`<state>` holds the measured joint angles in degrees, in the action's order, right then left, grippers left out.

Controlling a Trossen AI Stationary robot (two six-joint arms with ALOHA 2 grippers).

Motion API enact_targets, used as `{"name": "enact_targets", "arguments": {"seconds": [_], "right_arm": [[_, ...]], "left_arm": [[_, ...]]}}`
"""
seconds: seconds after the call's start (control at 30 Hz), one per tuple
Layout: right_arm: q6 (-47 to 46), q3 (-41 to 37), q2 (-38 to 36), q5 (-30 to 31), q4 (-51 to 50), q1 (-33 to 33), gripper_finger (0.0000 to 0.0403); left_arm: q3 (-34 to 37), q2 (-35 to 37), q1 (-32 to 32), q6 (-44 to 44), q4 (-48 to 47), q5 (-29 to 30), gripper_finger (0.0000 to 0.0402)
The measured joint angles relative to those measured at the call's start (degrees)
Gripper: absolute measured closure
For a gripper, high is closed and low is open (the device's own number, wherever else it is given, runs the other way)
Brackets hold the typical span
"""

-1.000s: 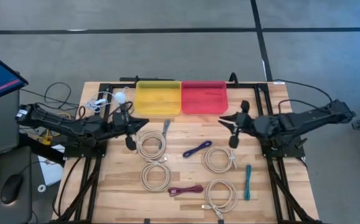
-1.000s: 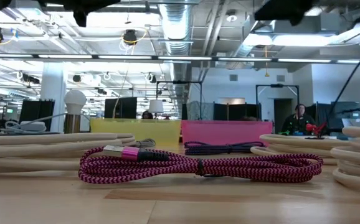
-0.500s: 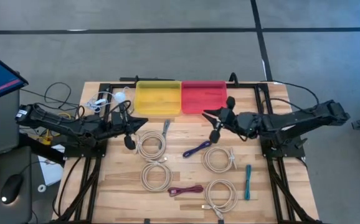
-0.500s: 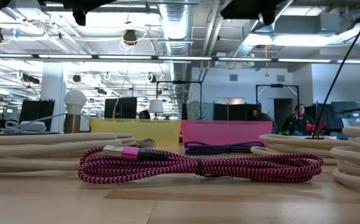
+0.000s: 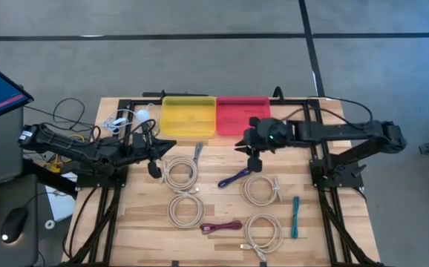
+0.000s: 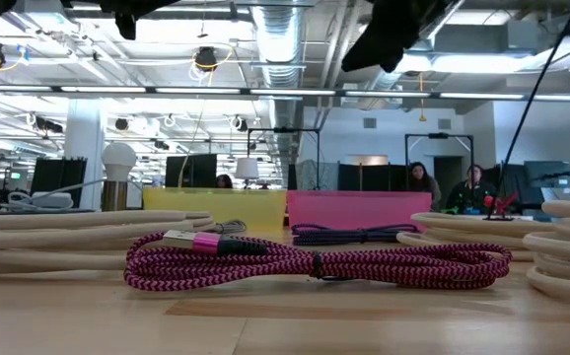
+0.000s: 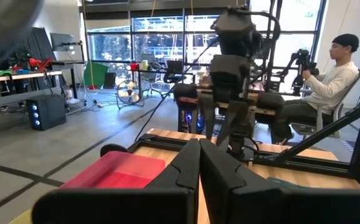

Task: Pick & Place USB Port
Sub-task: Put the small black and blue charger cable into the red bin

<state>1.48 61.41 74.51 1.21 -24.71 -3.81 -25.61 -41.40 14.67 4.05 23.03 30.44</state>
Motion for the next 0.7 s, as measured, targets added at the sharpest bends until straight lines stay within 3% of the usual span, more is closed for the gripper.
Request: {"name": "enact_targets", "arguments": {"seconds": [0.13, 0.37, 0.7], "right_arm": [[0.6, 2.3, 3.6, -4.8, -3.3, -1.4, 0.0344], [0.6, 2.6, 8.2, -5.9, -3.6, 0.4, 0.0330], [0.6, 2.5, 14.2, -5.4, -8.4, 3.5, 0.0232]], "left_arm": [[0.0, 0.0, 0.0, 0.0, 0.0, 0.0, 0.0390], [0.0, 0.0, 0.0, 0.0, 0.0, 0.0, 0.0390], [0.0, 0.0, 0.0, 0.0, 0.0, 0.0, 0.0390]]}}
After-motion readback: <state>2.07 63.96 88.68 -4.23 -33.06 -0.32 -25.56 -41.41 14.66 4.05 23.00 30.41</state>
